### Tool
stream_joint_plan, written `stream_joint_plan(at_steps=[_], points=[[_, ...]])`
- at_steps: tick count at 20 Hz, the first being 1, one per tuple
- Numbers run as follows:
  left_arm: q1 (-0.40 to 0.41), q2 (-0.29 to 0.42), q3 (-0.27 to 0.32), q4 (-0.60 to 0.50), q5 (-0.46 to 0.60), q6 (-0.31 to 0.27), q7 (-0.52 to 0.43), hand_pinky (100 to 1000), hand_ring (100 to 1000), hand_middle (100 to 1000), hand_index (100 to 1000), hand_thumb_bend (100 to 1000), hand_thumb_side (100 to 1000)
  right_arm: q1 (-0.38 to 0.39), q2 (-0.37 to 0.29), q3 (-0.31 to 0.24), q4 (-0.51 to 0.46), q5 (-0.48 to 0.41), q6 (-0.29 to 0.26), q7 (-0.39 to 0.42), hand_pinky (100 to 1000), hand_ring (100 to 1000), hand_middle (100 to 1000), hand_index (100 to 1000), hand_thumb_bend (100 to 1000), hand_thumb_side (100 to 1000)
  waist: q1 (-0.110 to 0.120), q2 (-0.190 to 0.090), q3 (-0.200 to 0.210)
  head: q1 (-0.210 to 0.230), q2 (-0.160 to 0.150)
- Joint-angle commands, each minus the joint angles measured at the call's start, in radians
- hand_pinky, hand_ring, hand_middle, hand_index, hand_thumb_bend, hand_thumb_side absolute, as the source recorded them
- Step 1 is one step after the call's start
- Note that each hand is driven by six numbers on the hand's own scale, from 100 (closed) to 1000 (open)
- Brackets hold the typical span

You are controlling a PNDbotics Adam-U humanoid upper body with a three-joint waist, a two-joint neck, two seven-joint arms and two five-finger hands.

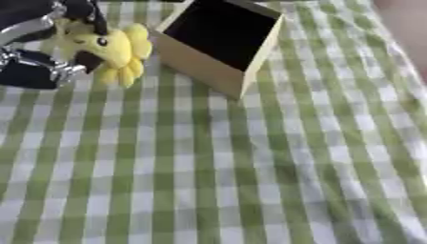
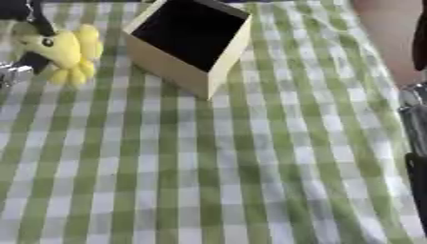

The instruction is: Pick up objects on the table and place them in the box.

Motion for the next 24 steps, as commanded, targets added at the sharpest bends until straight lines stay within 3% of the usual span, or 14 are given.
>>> stream_joint_plan(at_steps=[1,5,11,17,24], points=[[-0.064,-0.021,0.013,-0.013,0.017,0.033,-0.029,347,525,497,523,100,100,-0.021,-0.03,-0.006,-0.02,0.003,-0.003,-0.001,782,713,644,805,100,872,-0.002,-0.021,0.001,0.004,-0.026],[-0.147,-0.08,-0.006,-0.002,0.01,0.07,-0.073,346,525,498,521,100,100,-0.025,-0.029,-0.003,-0.02,0.001,0.0,0.002,782,712,643,805,100,874,-0.004,-0.02,-0.001,0.0,-0.041],[-0.261,-0.183,-0.035,0.138,-0.022,0.067,-0.084,342,524,498,514,100,100,-0.028,-0.023,-0.001,-0.02,-0.003,-0.001,0.005,782,712,643,805,100,874,-0.004,-0.019,-0.017,-0.002,-0.058],[-0.36,-0.291,-0.06,0.32,-0.089,0.025,-0.041,338,522,497,507,100,100,-0.04,-0.014,0.004,-0.02,-0.008,-0.003,0.011,782,712,643,805,100,874,0.002,-0.012,-0.044,0.005,-0.067],[-0.421,-0.391,-0.044,0.528,-0.2,-0.001,0.067,334,519,498,502,100,100,-0.056,0.0,0.009,-0.02,-0.016,-0.006,0.019,781,711,642,805,100,875,0.006,0.004,-0.079,0.03,-0.094]])
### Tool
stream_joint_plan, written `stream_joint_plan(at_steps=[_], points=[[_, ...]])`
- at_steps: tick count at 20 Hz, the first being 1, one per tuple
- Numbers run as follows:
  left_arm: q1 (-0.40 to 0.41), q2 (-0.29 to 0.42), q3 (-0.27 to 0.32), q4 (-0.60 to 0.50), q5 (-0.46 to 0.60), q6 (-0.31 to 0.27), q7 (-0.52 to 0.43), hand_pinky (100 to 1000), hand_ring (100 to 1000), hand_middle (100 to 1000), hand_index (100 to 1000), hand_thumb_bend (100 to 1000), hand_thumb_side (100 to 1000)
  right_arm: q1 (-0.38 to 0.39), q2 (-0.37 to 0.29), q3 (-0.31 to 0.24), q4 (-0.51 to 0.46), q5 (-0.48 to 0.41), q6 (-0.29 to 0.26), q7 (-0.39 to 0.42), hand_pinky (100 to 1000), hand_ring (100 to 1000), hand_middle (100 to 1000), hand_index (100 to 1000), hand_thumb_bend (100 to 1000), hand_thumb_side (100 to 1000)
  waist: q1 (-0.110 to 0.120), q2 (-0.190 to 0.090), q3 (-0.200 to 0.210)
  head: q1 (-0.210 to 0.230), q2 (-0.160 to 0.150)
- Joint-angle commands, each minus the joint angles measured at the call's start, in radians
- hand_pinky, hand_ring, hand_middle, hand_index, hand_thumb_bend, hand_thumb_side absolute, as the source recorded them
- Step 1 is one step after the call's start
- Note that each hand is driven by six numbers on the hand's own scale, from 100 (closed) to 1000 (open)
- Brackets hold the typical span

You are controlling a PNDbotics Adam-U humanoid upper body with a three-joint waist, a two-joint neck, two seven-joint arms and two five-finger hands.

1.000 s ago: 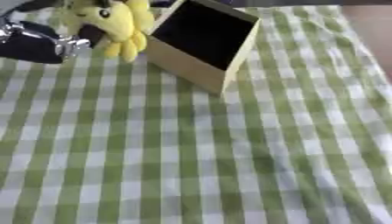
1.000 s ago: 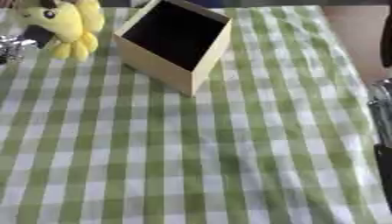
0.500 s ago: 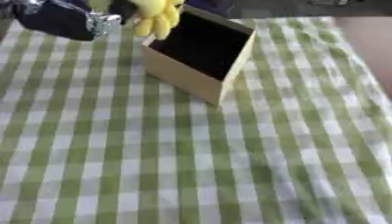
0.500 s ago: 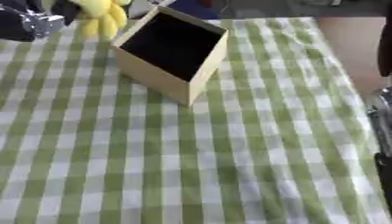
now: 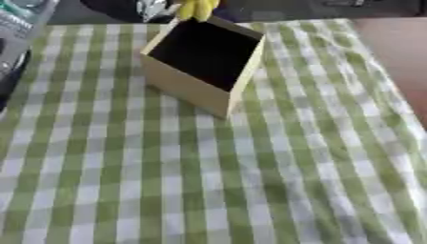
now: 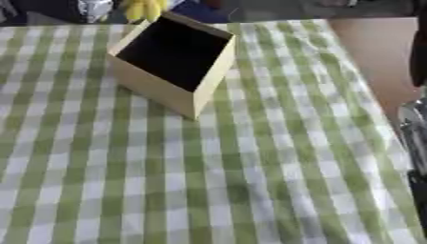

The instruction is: Pick up objects on the table and place them in the box.

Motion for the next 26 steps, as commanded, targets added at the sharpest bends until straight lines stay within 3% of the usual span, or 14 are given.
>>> stream_joint_plan(at_steps=[1,7,12,26], points=[[-0.036,-0.025,0.021,0.082,-0.05,-0.011,0.054,332,518,497,500,100,100,-0.022,-0.004,-0.001,-0.02,-0.01,-0.003,0.006,781,711,642,805,100,876,0.0,-0.017,-0.007,0.011,-0.023],[-0.069,-0.071,0.043,0.217,-0.102,-0.028,0.172,327,515,498,495,100,100,-0.035,0.004,0.005,-0.02,-0.018,-0.003,0.014,780,708,640,805,100,880,0.006,0.0,-0.031,0.029,-0.035],[-0.076,-0.099,0.049,0.301,-0.159,-0.046,0.212,331,518,499,497,100,100,-0.045,0.01,0.007,-0.02,-0.022,-0.004,0.017,780,707,640,804,100,882,0.01,0.012,-0.052,0.042,-0.046],[-0.026,-0.136,0.032,0.417,-0.221,-0.087,0.161,375,543,520,543,100,100,-0.044,0.02,0.002,-0.02,-0.024,-0.005,0.014,779,707,640,804,100,879,0.015,0.018,-0.065,0.04,-0.036]])
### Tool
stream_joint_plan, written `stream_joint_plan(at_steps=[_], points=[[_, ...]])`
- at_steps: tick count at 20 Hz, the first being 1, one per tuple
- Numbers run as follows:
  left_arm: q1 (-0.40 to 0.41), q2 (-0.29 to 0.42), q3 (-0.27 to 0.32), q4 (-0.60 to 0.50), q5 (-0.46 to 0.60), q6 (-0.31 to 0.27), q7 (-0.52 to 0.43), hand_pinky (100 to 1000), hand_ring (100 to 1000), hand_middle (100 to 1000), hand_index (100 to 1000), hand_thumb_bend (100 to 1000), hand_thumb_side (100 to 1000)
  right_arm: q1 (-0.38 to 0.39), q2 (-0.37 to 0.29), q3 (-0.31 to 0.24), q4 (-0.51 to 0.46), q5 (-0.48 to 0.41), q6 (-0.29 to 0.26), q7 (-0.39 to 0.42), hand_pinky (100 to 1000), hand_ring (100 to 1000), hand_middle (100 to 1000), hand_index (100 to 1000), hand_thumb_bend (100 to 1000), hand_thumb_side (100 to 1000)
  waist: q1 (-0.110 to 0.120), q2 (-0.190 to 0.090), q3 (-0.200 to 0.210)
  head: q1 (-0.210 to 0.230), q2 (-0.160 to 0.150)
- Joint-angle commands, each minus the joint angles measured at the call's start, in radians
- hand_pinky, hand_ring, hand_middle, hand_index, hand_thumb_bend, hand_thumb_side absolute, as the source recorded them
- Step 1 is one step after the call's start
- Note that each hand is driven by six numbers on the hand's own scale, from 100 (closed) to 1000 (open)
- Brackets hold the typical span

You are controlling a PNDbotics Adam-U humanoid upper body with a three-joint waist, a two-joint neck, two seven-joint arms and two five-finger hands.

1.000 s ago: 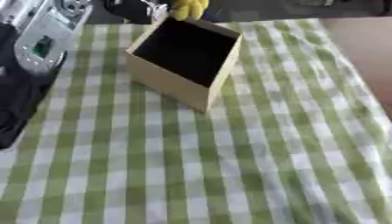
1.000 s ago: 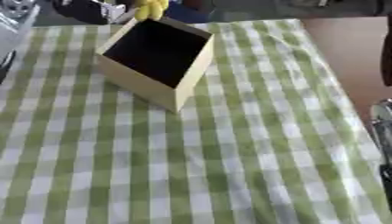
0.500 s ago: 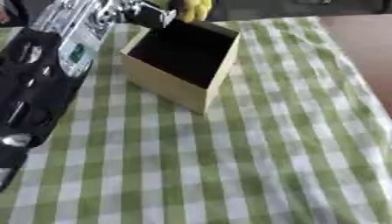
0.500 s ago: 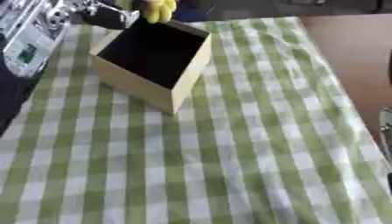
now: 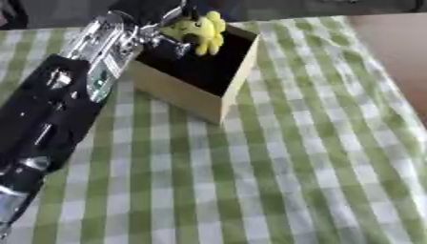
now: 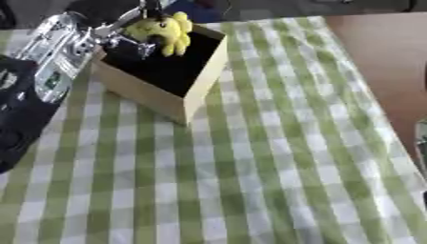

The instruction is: Pick up objects on the table and place them in the box.

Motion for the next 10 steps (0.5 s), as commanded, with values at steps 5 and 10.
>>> stream_joint_plan(at_steps=[5,10], points=[[-0.005,0.001,-0.006,0.017,-0.001,-0.039,-0.049,494,608,557,612,306,101,-0.007,-0.006,-0.008,-0.02,-0.006,-0.001,-0.003,778,706,639,804,100,881,-0.002,-0.024,-0.004,0.0,0.003],[-0.006,0.008,-0.01,-0.002,-0.045,-0.085,-0.105,630,713,702,792,700,259,-0.004,-0.005,-0.009,-0.02,-0.006,0.0,-0.003,778,706,639,804,100,879,0.001,-0.027,-0.004,-0.002,0.011]])
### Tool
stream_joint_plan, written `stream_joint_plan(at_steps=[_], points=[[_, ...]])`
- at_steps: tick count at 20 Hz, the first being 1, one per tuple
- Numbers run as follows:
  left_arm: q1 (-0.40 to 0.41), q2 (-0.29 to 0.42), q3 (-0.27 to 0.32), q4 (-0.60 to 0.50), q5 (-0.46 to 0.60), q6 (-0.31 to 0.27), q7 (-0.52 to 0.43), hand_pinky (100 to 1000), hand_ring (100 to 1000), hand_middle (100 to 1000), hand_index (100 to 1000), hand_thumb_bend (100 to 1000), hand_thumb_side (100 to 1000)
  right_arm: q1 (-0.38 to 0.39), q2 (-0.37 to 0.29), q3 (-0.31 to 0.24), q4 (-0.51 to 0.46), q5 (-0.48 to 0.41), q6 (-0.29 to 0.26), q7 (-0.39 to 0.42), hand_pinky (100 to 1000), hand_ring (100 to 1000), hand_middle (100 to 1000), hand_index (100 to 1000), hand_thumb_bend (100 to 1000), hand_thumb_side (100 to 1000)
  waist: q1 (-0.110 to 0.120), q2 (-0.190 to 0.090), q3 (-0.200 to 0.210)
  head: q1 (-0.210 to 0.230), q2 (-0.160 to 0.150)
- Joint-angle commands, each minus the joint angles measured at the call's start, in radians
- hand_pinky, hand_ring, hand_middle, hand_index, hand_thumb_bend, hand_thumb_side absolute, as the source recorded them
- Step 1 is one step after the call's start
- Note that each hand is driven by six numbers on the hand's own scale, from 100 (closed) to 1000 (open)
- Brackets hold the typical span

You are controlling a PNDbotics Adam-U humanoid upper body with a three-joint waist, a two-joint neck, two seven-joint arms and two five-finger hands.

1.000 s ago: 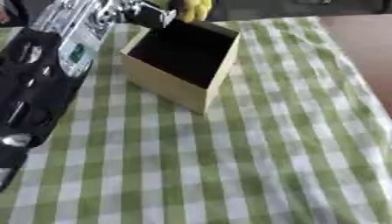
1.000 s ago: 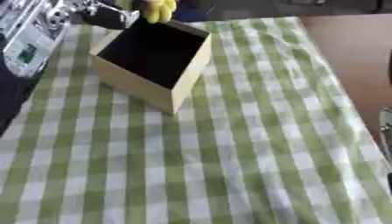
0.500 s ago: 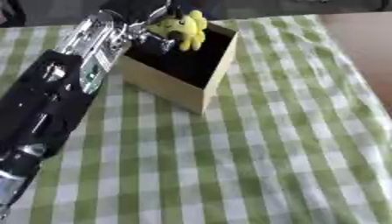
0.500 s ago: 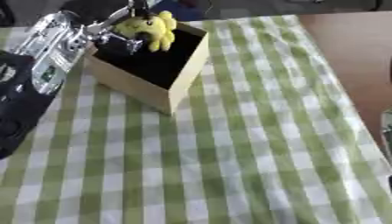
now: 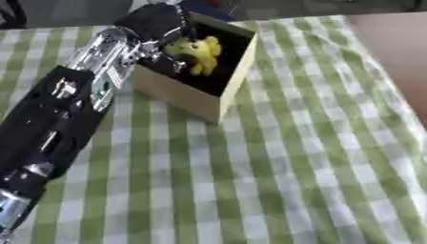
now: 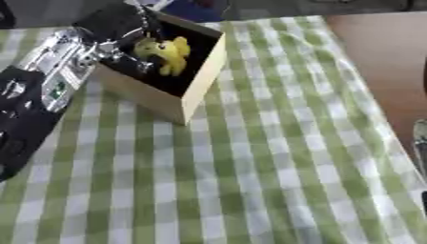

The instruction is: Pick up objects on the table and place them in the box.

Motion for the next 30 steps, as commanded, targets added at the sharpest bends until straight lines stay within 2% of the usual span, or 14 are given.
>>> stream_joint_plan(at_steps=[1,2,3,6,8,9,10,14,16,17,21,26,30], points=[[-0.019,0.019,0.003,-0.027,-0.037,-0.022,-0.027,639,733,733,830,784,298,-0.006,-0.011,-0.009,-0.02,-0.006,0.0,-0.001,778,706,639,804,100,879,-0.002,-0.028,-0.002,-0.002,0.005],[-0.019,0.02,0.004,-0.031,-0.052,-0.026,-0.028,640,737,738,838,800,304,-0.005,-0.011,-0.009,-0.02,-0.006,0.0,-0.001,778,706,639,804,100,879,-0.001,-0.028,-0.002,-0.002,0.005],[-0.02,0.022,0.006,-0.034,-0.07,-0.027,-0.027,646,754,760,876,866,326,-0.005,-0.011,-0.009,-0.02,-0.006,0.0,-0.002,778,706,639,804,100,878,-0.001,-0.029,-0.002,-0.003,0.006],[-0.019,0.024,0.013,-0.041,-0.118,-0.021,-0.009,647,764,768,887,871,327,-0.005,-0.011,-0.009,-0.02,-0.006,0.0,-0.001,778,706,639,804,100,877,-0.001,-0.031,-0.002,-0.003,0.008],[-0.021,0.023,0.022,-0.046,-0.128,-0.011,0.014,639,764,774,891,838,336,-0.004,-0.01,-0.009,-0.02,-0.006,0.001,-0.001,777,706,639,804,100,878,0.0,-0.032,-0.002,-0.003,0.008],[-0.022,0.023,0.026,-0.05,-0.126,-0.005,0.025,636,764,776,894,791,360,-0.003,-0.01,-0.008,-0.02,-0.006,0.002,-0.001,777,706,639,804,100,878,0.0,-0.032,-0.002,-0.002,0.009],[-0.024,0.023,0.03,-0.053,-0.121,0.001,0.035,635,764,777,896,820,345,-0.003,-0.01,-0.008,-0.02,-0.007,0.002,-0.001,777,706,639,804,100,878,0.0,-0.032,-0.002,-0.002,0.009],[-0.028,0.029,0.039,-0.083,-0.093,0.021,0.068,618,751,760,873,739,344,-0.003,-0.011,-0.008,-0.02,-0.007,0.003,0.0,777,706,640,804,100,876,-0.002,-0.037,-0.001,-0.001,0.015],[-0.028,0.039,0.044,-0.116,-0.059,0.03,0.078,603,739,748,855,680,327,0.0,-0.013,-0.009,-0.02,-0.005,0.003,-0.001,777,707,640,804,100,874,-0.003,-0.042,0.004,-0.001,0.022],[-0.028,0.044,0.047,-0.137,-0.035,0.038,0.081,584,725,736,837,607,306,0.001,-0.015,-0.01,-0.02,-0.004,0.004,-0.002,777,707,640,804,100,873,-0.003,-0.045,0.007,-0.002,0.027],[-0.028,0.076,0.062,-0.243,0.102,0.085,0.077,571,718,731,821,540,275,0.005,-0.02,-0.012,-0.02,0.0,0.004,-0.005,778,708,642,804,100,868,-0.005,-0.057,0.022,-0.003,0.042],[-0.012,0.13,0.075,-0.396,0.226,0.137,0.048,569,718,730,809,515,268,0.011,-0.028,-0.016,-0.02,0.006,0.004,-0.01,778,709,643,804,100,863,-0.01,-0.073,0.045,-0.01,0.061],[0.042,0.188,0.091,-0.548,0.328,0.189,0.044,561,713,728,802,504,252,0.015,-0.035,-0.018,-0.02,0.011,0.003,-0.015,779,711,645,805,100,857,-0.013,-0.088,0.068,-0.019,0.076]])
